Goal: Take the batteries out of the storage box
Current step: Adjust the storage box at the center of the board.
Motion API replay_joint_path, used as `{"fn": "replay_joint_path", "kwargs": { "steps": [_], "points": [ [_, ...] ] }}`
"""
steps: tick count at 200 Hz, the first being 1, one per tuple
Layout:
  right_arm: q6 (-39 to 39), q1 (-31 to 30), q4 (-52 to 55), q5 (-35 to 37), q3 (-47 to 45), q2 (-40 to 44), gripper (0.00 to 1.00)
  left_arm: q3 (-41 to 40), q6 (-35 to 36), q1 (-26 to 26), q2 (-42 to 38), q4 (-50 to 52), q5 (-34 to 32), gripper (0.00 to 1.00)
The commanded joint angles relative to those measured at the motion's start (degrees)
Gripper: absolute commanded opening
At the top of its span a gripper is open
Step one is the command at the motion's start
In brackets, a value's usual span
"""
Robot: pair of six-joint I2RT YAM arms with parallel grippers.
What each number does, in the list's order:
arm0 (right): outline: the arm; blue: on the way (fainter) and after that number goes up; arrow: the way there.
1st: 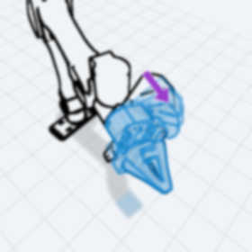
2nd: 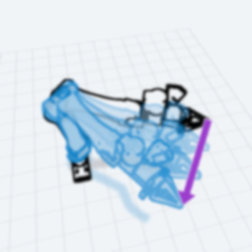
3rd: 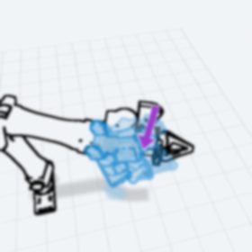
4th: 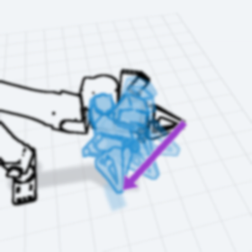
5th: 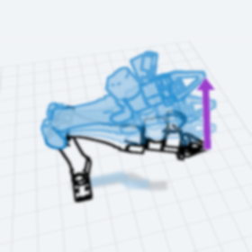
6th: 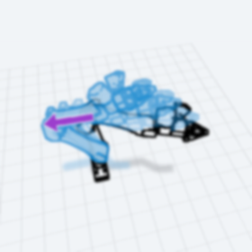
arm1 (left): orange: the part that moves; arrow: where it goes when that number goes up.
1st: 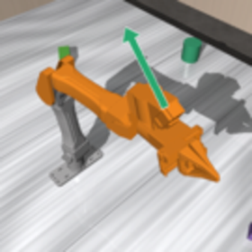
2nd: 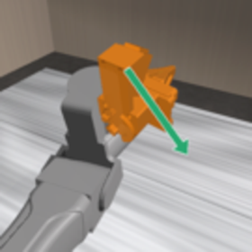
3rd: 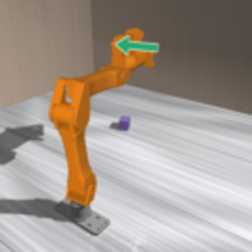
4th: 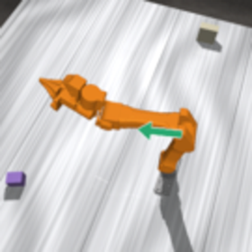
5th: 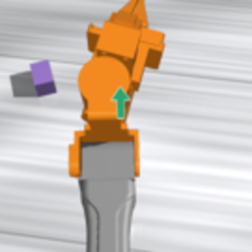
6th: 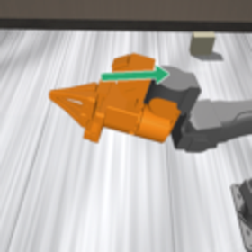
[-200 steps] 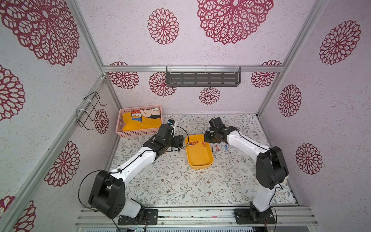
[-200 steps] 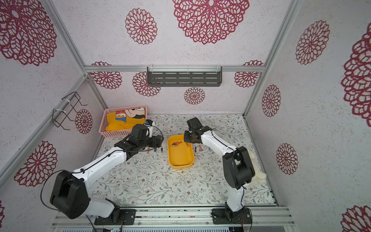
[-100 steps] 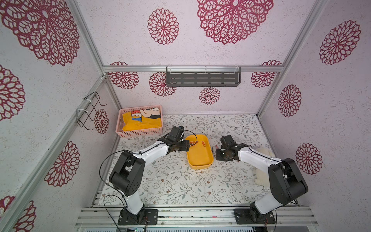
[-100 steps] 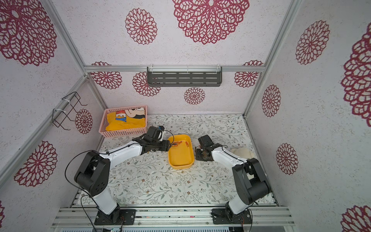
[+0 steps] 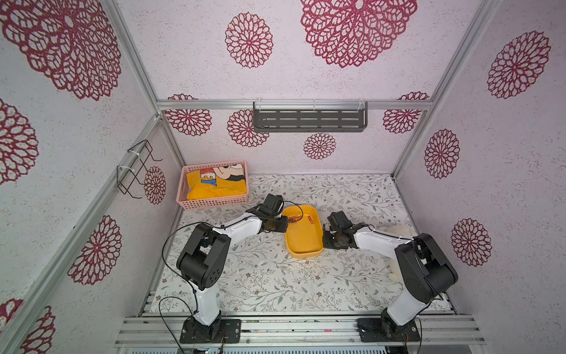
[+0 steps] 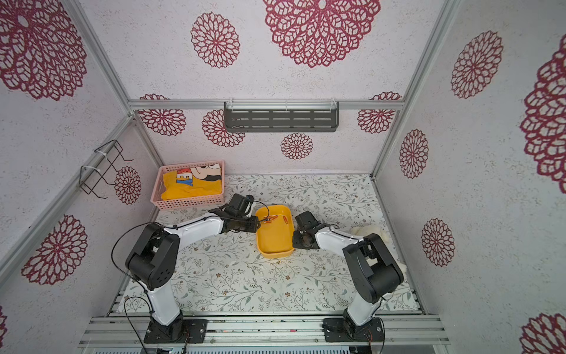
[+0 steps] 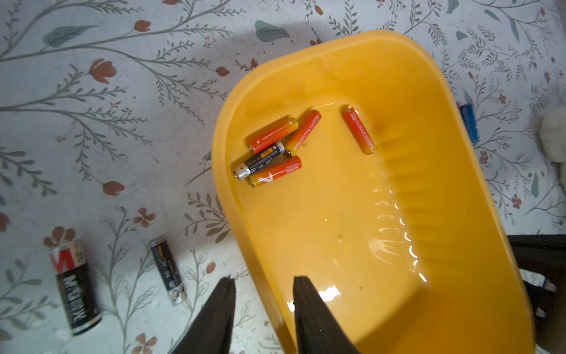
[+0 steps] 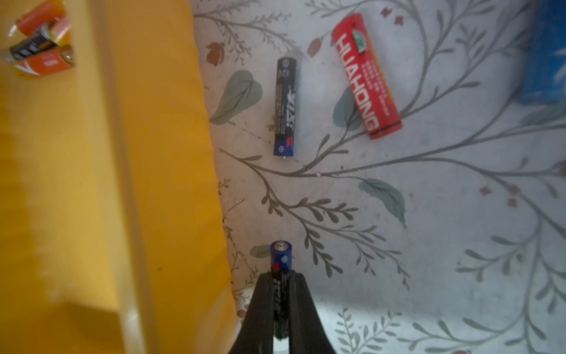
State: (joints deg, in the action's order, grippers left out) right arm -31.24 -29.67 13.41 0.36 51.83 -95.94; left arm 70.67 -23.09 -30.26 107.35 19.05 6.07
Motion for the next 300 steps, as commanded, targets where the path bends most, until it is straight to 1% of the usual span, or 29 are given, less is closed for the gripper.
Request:
{"fn": "replay_joint_path", "kwargs": {
  "steps": [1, 10, 20, 59, 69, 80, 97, 109, 124, 148, 176, 206, 223, 240, 262, 279, 292, 295, 300],
  "points": [
    [-2.07, -0.50, -0.34, 2.45, 0.55, -0.77, 0.00, 2.12, 1.73, -0.26, 1.14, 2.93, -2.87, 0.26],
    [-2.04, -0.63, -0.01, 2.45, 0.71, -1.04, 0.00, 2.44, 2.15, -0.26, 1.11, 3.99, -3.98, 0.23],
    [-1.74, -0.74, 0.31, 2.66, 0.98, -1.47, 0.00, 2.48, 2.74, -0.26, 0.96, 4.47, -4.81, 0.22],
    [-1.63, -1.18, 1.74, 3.40, 1.76, -2.23, 0.00, 2.64, 3.06, 0.08, 0.08, 5.56, -6.49, 0.22],
    [-1.60, -1.44, 2.00, 3.72, 1.86, -2.36, 0.00, 2.88, 3.01, 0.05, 0.10, 5.70, -6.26, 0.24],
    [-1.63, -1.53, 2.57, 3.78, 2.26, -2.71, 0.00, 3.11, 2.74, 0.04, 0.06, 5.66, -6.50, 0.31],
    [-1.90, -1.62, 3.31, 3.81, 2.57, -2.95, 0.00, 3.49, 2.58, 0.08, 0.25, 5.80, -6.09, 0.33],
    [-1.99, -1.62, 3.67, 3.78, 2.61, -3.02, 0.07, 3.72, 2.36, 0.04, 0.28, 6.06, -6.24, 0.38],
    [-2.01, -1.62, 4.36, 3.78, 2.90, -2.79, 0.12, 3.85, 2.26, 0.09, 0.00, 6.26, -6.32, 0.38],
    [-1.85, -1.62, 5.90, 3.37, 4.13, -1.94, 0.24, 3.94, 1.69, 0.10, -1.20, 6.78, -6.37, 0.41],
    [-1.12, -1.66, 9.44, 2.20, 8.03, 0.57, 0.29, 4.64, 0.97, 0.03, -3.88, 7.89, -6.11, 0.44],
    [0.65, -1.62, 14.68, 3.80, 13.89, 3.62, 0.34, 5.44, 0.04, 0.06, -8.33, 8.64, -6.13, 0.46],
    [2.58, -1.71, 14.73, 3.60, 16.33, 4.56, 0.35, 6.43, -0.95, 0.04, -10.04, 9.35, -6.69, 0.48],
    [3.96, -1.71, 12.29, 4.36, 16.66, 5.13, 0.35, 10.56, -2.68, 0.04, -9.04, 12.82, -6.35, 0.49],
    [4.52, -1.71, 9.61, 9.71, 16.14, 5.96, 0.35, 17.10, -6.43, -0.97, -4.89, 15.37, -4.80, 0.50],
    [4.66, -1.62, 6.47, 12.68, 14.61, 7.11, 0.35, 22.74, -9.18, -2.34, 0.17, 15.99, -3.09, 0.51],
    [4.62, -1.53, 5.08, 14.03, 14.03, 7.84, 0.35, 28.60, -10.92, -3.37, 4.45, 18.88, -4.33, 0.52],
    [4.55, -1.53, 4.74, 14.42, 13.76, 8.12, 0.35, 29.74, -11.29, -3.47, 6.97, 19.63, -4.39, 0.52],
    [4.46, -1.54, 4.24, 14.79, 13.42, 8.65, 0.35, 32.25, -11.81, -3.70, 9.03, 20.86, -4.40, 0.52]
  ]
}}
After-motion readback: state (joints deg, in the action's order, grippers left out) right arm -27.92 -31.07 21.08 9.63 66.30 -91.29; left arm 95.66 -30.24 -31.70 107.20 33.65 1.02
